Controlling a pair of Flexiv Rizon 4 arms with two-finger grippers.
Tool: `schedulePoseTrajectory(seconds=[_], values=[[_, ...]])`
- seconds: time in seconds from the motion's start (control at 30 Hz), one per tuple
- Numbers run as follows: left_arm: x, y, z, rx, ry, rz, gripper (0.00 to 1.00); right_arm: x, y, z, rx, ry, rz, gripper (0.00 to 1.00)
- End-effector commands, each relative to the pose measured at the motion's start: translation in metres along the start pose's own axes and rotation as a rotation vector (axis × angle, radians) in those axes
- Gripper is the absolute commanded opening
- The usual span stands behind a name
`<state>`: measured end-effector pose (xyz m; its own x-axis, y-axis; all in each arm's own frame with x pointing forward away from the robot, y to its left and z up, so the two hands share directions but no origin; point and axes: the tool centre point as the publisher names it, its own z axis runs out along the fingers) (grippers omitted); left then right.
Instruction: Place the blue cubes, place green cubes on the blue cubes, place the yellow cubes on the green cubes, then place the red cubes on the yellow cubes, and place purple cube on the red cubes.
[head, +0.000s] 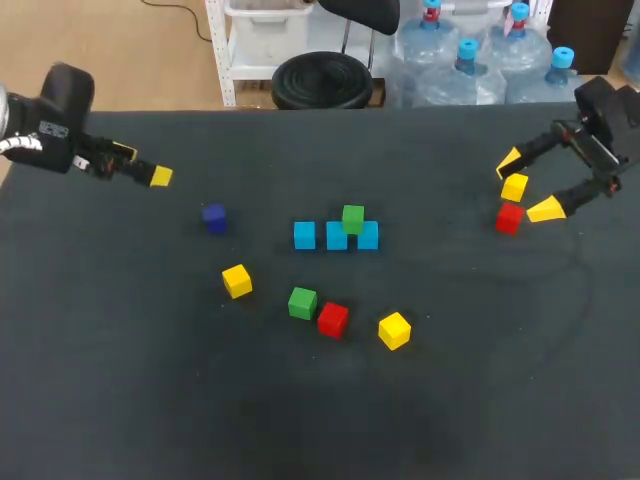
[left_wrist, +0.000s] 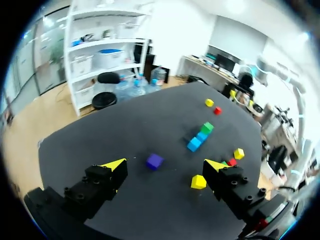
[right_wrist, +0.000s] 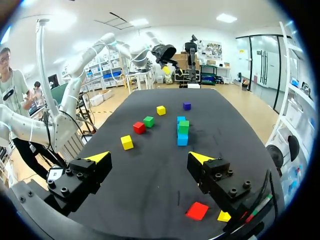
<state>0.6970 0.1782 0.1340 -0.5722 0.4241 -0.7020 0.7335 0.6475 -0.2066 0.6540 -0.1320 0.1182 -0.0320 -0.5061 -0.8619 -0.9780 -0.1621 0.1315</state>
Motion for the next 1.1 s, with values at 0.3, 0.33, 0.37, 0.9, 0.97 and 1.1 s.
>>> schedulePoseTrajectory(seconds=[0.3, 0.33, 0.37, 0.9, 0.97, 1.1], values=[[0.0154, -0.0096, 0.0181, 0.258, 0.081, 0.348, 1.00, 0.0001, -0.0001, 0.0006, 0.001, 0.000, -0.001, 1.00], [0.0152, -0.0095, 0.0179, 0.249, 0.092, 0.368, 1.00, 0.0001, -0.0001, 0.0006, 0.001, 0.000, -0.001, 1.00], [0.0149, -0.0093, 0.0176, 0.238, 0.096, 0.381, 1.00, 0.0001, -0.0001, 0.0006, 0.001, 0.000, -0.001, 1.00], [0.0117, -0.0041, 0.0170, 0.210, 0.090, 0.355, 1.00, 0.0001, -0.0001, 0.0006, 0.001, 0.000, -0.001, 1.00], [0.0117, -0.0041, 0.0170, 0.210, 0.090, 0.355, 1.00, 0.0001, -0.0001, 0.0006, 0.001, 0.000, -0.001, 1.00], [0.0117, -0.0041, 0.0170, 0.210, 0.090, 0.355, 1.00, 0.0001, -0.0001, 0.0006, 0.001, 0.000, -0.001, 1.00]])
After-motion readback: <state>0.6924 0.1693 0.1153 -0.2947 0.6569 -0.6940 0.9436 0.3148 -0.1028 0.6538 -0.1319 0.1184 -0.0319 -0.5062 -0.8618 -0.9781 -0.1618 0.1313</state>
